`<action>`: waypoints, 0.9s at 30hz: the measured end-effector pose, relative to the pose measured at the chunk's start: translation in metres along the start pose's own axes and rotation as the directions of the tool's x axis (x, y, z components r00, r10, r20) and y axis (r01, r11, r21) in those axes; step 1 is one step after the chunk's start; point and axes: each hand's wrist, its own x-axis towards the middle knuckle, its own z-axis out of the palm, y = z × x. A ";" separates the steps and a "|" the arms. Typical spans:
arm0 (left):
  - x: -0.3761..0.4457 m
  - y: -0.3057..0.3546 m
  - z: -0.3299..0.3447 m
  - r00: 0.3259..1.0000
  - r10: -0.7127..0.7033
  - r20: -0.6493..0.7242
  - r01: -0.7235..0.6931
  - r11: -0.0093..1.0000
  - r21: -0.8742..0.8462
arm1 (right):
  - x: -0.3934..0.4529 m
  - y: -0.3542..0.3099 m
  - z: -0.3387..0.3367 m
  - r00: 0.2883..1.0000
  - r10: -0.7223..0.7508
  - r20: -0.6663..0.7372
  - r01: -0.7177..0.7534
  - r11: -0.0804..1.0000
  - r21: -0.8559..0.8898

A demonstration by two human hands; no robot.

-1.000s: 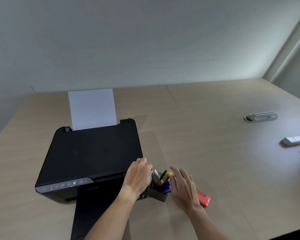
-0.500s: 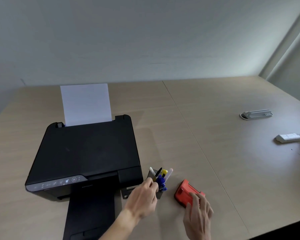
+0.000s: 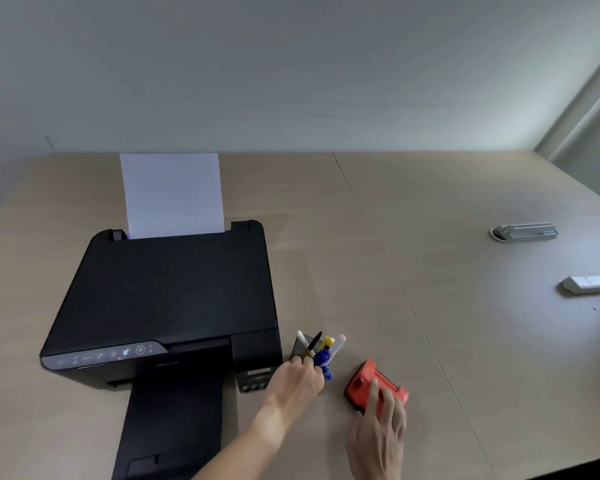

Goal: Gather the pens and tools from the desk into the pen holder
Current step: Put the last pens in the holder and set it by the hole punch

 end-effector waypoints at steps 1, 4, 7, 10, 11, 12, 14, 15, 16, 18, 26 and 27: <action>0.002 0.001 -0.004 1.000 0.003 0.018 -0.003 1.000 0.023 | 0.003 -0.001 0.002 1.000 -0.002 -0.012 0.002 1.000 0.005; 0.012 0.010 -0.004 0.999 0.022 0.046 -0.025 0.998 0.060 | 0.006 -0.002 0.010 0.999 -0.015 -0.032 0.015 1.000 0.011; 0.023 0.015 -0.011 0.998 -0.049 0.039 0.047 0.998 0.036 | 0.014 0.001 0.013 0.999 -0.043 0.005 0.043 0.999 0.032; 0.039 0.012 -0.012 0.996 -0.090 -0.027 0.091 0.996 0.024 | 0.031 0.005 0.015 0.993 -0.111 0.044 0.108 0.993 0.055; 0.044 0.011 -0.014 0.993 -0.117 -0.016 0.117 0.993 0.034 | 0.039 0.006 0.017 0.988 -0.141 0.065 0.137 0.989 0.055; 0.049 0.009 -0.017 0.991 -0.132 -0.001 0.132 0.990 0.044 | 0.048 0.008 0.019 0.980 -0.175 0.092 0.170 0.984 0.054; 0.060 0.004 -0.017 0.993 -0.114 0.034 0.111 0.991 0.074 | 0.070 0.010 0.023 0.956 -0.242 0.165 0.237 0.970 0.050; 0.067 -0.001 -0.015 0.993 -0.109 0.037 0.105 0.991 0.082 | 0.080 0.010 0.024 0.942 -0.264 0.209 0.260 0.964 0.046; 0.074 -0.006 -0.015 0.995 -0.099 0.021 0.097 0.993 0.074 | 0.091 0.008 0.024 0.927 -0.282 0.248 0.279 0.959 0.047; 0.085 -0.015 -0.019 0.991 -0.132 0.010 0.131 0.990 0.050 | 0.111 0.003 0.026 0.901 -0.316 0.296 0.314 0.948 0.055; 0.126 -0.048 -0.027 0.966 -0.259 0.010 0.259 0.966 -0.012 | 0.181 -0.031 0.046 0.795 -0.462 0.394 0.444 0.885 0.142; 0.130 -0.053 -0.027 0.963 -0.270 0.011 0.271 0.963 -0.012 | 0.188 -0.035 0.049 0.782 -0.485 0.391 0.462 0.873 0.158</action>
